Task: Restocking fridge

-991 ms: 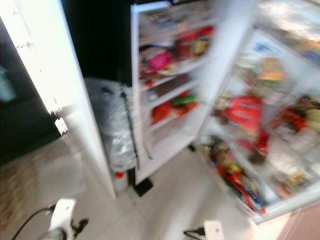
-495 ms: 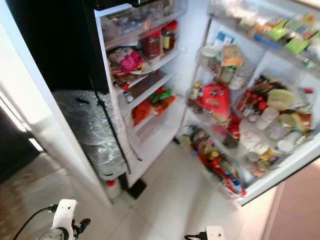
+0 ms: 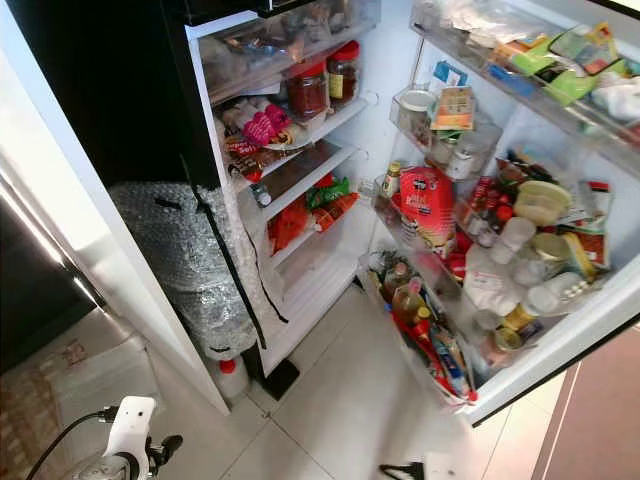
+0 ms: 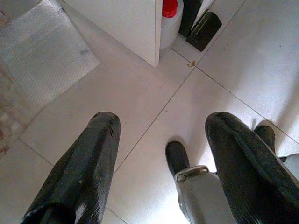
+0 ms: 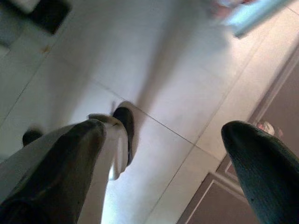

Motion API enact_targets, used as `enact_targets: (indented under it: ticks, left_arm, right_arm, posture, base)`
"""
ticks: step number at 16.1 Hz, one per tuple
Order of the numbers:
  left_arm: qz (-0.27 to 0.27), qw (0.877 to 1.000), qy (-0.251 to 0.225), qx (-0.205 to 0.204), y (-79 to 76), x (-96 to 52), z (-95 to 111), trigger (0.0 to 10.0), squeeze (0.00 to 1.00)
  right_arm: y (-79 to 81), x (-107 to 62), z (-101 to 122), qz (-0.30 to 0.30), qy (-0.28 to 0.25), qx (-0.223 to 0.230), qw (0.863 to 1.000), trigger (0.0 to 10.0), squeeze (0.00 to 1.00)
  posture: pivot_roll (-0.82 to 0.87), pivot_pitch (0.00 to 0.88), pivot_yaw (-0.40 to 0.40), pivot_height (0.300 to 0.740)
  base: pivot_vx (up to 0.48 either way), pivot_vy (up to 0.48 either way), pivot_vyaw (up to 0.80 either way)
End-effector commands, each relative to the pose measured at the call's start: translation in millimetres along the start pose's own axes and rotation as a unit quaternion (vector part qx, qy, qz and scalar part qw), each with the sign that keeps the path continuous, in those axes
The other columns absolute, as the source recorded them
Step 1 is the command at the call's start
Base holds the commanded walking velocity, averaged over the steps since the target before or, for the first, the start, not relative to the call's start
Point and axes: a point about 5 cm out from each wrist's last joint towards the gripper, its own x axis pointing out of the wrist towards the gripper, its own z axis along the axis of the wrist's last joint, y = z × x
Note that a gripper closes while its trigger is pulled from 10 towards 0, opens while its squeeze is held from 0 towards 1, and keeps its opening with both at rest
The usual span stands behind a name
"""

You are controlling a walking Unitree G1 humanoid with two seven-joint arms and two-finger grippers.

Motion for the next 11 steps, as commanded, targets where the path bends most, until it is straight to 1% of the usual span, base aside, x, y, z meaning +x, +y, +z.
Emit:
enact_targets:
  ticks: [1,3,4,5,7,9,11]
  left_arm:
    - [-0.004,1.0,0.013,0.011,-1.4,-0.8,-6,10.0,0.0]
    - [-0.004,1.0,0.012,0.009,-1.0,-0.7,-5,10.0,0.0]
    - [-0.004,1.0,0.011,0.008,-0.8,-0.7,-5,10.0,0.0]
    - [-0.004,1.0,0.011,0.007,-0.7,-0.7,-5,10.0,0.0]
    - [-0.005,1.0,0.012,0.008,-0.6,-0.6,-4,10.0,0.0]
    - [-0.005,1.0,0.012,0.008,-0.5,-0.6,-4,10.0,0.0]
    - [-0.006,1.0,0.01,0.006,-0.4,-0.6,-4,10.0,0.0]
  right_arm:
    - [-2.6,-1.4,-7,-0.028,0.008,0.036,0.999,10.0,0.0]
    - [-4.2,-3.0,-11,-0.082,0.005,0.112,0.99,10.0,0.0]
    - [-4.0,-3.4,-10,-0.086,-0.009,0.128,0.988,10.0,0.0]
    - [-4.4,-4.0,-7,-0.091,-0.032,0.136,0.986,10.0,0.0]
    - [-5.0,-5.3,-4,-0.106,-0.06,0.165,0.979,10.0,0.0]
    - [-6.4,-6.5,-1,-0.121,-0.08,0.166,0.975,10.0,0.0]
    - [-8.5,-8.7,1,-0.146,-0.101,0.177,0.968,10.0,0.0]
  posture:
    - [-0.06,0.037,-0.022,0.74]
    - [-0.06,0.044,-0.018,0.74]
    - [-0.06,0.046,-0.016,0.74]
    - [-0.07,0.047,-0.015,0.74]
    - [-0.08,0.053,-0.012,0.74]
    - [-0.08,0.059,-0.011,0.74]
    - [-0.08,0.063,-0.011,0.74]
  base:
    - [0.0,0.0,0.0]
    - [0.0,0.0,0.0]
    - [0.0,0.0,0.0]
    - [0.0,0.0,0.0]
    - [0.0,0.0,0.0]
    - [0.0,0.0,0.0]
    - [0.0,0.0,0.0]
